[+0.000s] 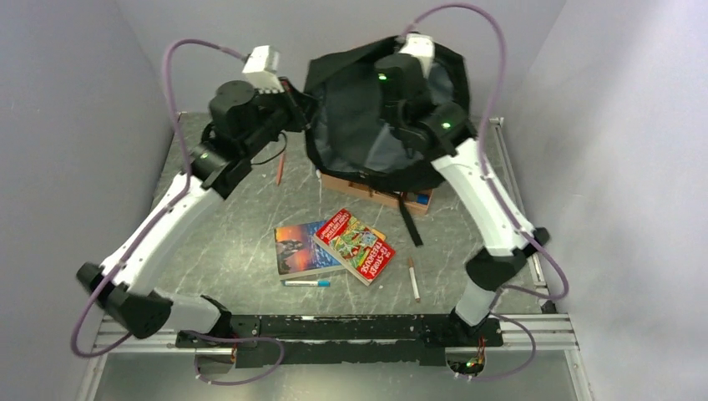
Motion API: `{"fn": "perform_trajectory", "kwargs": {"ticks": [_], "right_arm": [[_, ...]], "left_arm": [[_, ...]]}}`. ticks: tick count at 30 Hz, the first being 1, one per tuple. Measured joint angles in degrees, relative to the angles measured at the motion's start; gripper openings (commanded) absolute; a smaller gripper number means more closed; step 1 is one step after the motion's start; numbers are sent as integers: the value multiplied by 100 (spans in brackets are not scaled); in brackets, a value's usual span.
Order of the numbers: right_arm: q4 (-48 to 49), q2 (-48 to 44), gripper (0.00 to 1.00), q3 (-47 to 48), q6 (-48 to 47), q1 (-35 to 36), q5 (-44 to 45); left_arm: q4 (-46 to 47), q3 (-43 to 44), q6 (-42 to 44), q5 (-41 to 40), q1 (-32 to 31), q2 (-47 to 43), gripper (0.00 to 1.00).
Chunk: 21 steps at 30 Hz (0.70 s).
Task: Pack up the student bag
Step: Pick up the student bag at the center of the board, then place the student bag at the center of the board.
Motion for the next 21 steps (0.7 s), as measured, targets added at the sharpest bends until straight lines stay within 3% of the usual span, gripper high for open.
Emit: {"fn": "perform_trajectory", "kwargs": {"ticks": [3,7,14,21], "right_arm": [[50,824,0,1078,-282,614,195],[492,1519,0,1759,-911,1405,439],[1862,1875,0,1585,-2103,2339,269],[3097,2363,0,1364,-2979,2345,-667]], "left_arm": [[-238,-166,9,-501,33,-608,5],[-621,-251,35,-1198,42,-1375,5],[-1106,-428,33,-2406,44,-2409,5],[-1919,-844,-63,-3668,44,-2994,5]]}}
